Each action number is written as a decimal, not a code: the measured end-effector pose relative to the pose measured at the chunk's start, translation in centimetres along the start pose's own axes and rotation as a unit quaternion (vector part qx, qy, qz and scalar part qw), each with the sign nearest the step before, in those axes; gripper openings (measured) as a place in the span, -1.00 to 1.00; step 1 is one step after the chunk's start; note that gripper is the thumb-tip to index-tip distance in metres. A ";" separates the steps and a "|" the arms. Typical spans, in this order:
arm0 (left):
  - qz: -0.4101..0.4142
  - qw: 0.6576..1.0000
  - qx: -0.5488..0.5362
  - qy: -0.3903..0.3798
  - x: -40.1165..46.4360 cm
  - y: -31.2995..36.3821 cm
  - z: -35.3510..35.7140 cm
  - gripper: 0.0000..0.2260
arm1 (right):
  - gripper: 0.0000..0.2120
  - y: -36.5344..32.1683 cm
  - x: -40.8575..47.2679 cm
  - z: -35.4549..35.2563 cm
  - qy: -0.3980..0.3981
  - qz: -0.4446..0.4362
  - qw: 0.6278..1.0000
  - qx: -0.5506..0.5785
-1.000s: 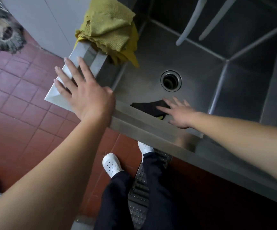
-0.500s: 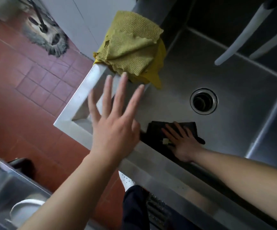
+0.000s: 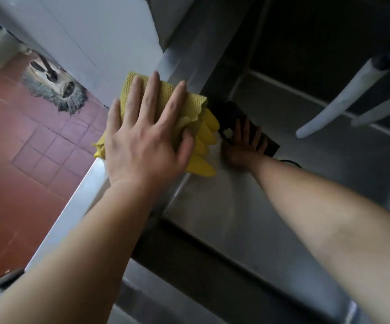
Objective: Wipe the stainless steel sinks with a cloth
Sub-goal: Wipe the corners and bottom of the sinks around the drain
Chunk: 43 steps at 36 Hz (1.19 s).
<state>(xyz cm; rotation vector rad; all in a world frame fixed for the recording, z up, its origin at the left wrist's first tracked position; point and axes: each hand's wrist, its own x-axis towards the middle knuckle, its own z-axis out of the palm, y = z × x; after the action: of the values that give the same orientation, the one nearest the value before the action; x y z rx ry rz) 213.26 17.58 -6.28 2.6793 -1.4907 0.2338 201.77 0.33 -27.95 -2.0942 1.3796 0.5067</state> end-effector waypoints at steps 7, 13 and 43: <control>0.012 1.000 0.005 0.024 0.1 0.1 0.4 -0.44 | -0.34 0.0 4.9 -3.8 0.013 0.005 1.000 0.024; 0.050 0.998 0.027 0.035 0.0 0.2 0.0 -0.46 | -0.30 2.2 1.2 -1.1 0.022 -0.071 0.996 -0.042; 0.065 0.997 0.023 0.036 0.1 0.1 0.6 -0.49 | -0.39 3.6 4.8 -4.0 0.082 -0.073 0.992 -0.068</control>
<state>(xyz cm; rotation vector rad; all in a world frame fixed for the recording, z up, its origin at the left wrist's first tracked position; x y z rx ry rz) 213.34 17.35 -6.86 2.5813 -1.6580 0.3708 200.36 -6.74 -28.71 -2.3722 1.3002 0.3859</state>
